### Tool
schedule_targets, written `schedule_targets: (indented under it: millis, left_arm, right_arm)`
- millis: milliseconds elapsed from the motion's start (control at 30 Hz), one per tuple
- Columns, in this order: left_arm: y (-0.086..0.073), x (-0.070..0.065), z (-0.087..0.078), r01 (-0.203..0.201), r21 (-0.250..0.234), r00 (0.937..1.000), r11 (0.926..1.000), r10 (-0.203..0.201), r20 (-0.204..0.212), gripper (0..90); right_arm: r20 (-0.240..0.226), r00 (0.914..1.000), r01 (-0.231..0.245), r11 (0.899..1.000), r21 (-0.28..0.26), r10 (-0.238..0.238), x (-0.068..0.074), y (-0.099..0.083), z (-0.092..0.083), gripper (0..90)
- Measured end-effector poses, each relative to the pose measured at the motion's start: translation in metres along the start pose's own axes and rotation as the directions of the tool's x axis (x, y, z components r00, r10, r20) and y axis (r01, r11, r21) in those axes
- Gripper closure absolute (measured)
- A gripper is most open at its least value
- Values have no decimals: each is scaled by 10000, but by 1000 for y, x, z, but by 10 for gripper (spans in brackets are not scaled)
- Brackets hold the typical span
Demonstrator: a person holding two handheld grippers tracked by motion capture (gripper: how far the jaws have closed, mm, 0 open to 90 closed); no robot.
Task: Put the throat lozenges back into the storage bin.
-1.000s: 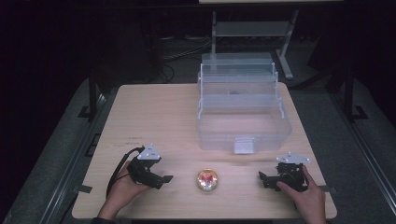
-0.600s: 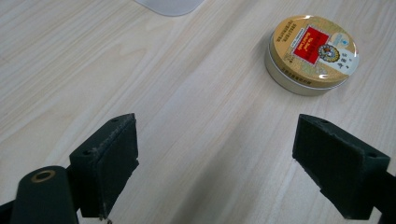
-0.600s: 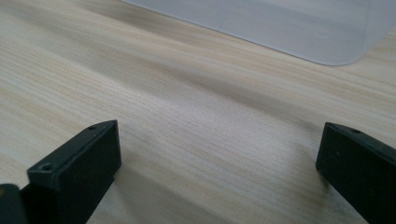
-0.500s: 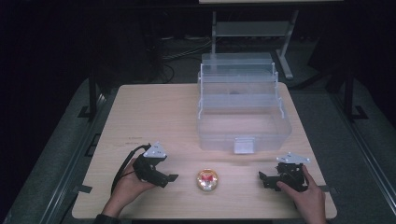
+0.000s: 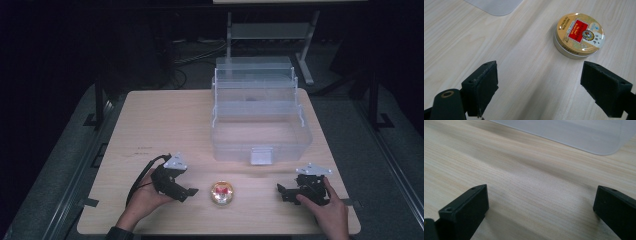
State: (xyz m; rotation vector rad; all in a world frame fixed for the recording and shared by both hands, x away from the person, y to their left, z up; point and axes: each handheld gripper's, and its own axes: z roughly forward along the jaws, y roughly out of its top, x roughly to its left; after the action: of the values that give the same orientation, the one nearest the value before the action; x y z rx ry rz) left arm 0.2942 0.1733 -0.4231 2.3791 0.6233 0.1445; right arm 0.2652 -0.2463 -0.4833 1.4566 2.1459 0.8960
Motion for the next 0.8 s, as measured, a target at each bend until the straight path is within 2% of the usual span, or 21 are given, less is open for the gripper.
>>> schedule_targets:
  millis: [600,667,767,800]
  left_arm:
    - [25,-15,19,-768,168,9961,9969,760,457,137]
    - [27,-17,22,-734,127,9958,9972,726,565,137]
    - [29,-18,25,-919,187,9938,9956,905,651,137]
    - [30,-20,27,-826,164,9945,9964,813,659,137]
  right_arm:
    - [1,10000,2,10000,-2,-2,0,0,0,0]
    - [1,10000,-1,10000,-1,1,0,0,0,0]
    - [0,10000,1,10000,-1,-1,0,0,0,0]
    - [2,10000,2,10000,0,-2,0,0,0,0]
